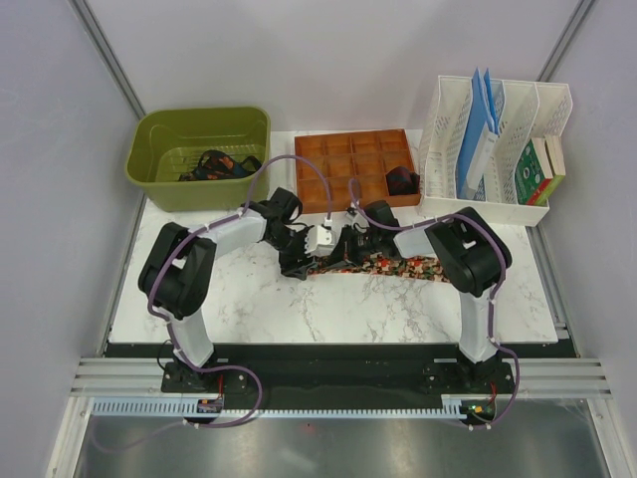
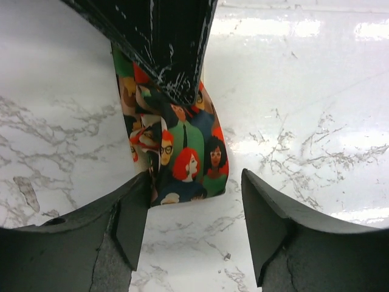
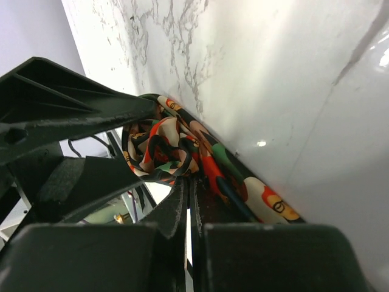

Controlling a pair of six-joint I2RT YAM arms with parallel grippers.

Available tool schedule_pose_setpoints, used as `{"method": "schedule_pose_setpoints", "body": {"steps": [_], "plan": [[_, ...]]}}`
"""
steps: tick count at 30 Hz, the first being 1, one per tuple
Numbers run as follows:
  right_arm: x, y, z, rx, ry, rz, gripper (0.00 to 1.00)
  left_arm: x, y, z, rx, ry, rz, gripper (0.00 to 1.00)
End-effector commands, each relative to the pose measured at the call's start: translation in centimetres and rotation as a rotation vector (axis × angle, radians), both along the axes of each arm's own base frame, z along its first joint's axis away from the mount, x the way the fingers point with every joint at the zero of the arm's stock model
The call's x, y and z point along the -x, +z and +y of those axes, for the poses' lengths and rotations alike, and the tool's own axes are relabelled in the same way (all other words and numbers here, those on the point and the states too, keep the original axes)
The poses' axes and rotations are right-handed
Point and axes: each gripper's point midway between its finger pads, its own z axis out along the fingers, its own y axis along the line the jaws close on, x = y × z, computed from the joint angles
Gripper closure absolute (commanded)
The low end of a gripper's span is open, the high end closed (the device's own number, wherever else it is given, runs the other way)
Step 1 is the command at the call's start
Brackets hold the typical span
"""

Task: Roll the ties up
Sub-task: Roll the tie at the center of the board.

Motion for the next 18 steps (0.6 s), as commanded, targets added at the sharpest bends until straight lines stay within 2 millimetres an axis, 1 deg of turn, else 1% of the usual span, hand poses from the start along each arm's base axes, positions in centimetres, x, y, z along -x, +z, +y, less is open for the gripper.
{"method": "schedule_pose_setpoints", "body": {"steps": [1,4,7,9,12,14,17,18], "plan": [[-0.3,-2.1,-1.0,0.051,-0.006,0.023,1.00,-0.1,0.9,0.6,0.020,-0.017,-0.058,0.31],[-0.6,-2.3,-1.2,0.049,-0.013,0.034,1.00,-0.4,0.3,0.8,0.010,-0.019,-0.087,0.31],[-0.7,-2.3,-1.2,0.039,-0.013,0.042,1.00,-1.0,0.1,0.7,0.016,-0.012,-0.125,0.31],[-0.7,-2.2,-1.1,0.029,-0.010,0.044,1.00,-1.8,0.3,0.4,0.028,0.000,-0.158,0.31],[-0.6,-2.5,-1.1,0.033,-0.010,0.049,1.00,-2.2,0.3,0.2,0.032,0.015,-0.164,0.32],[-0.4,-2.8,-1.3,0.039,-0.010,0.056,1.00,-2.1,0.3,0.1,0.037,0.010,-0.165,0.33],[-0.2,-3.3,-1.4,0.049,-0.010,0.060,1.00,-2.1,0.6,0.2,0.039,0.012,-0.171,0.39],[-0.2,-3.3,-1.4,0.050,-0.011,0.060,1.00,-2.2,0.9,0.0,0.043,0.015,-0.178,0.45]]}}
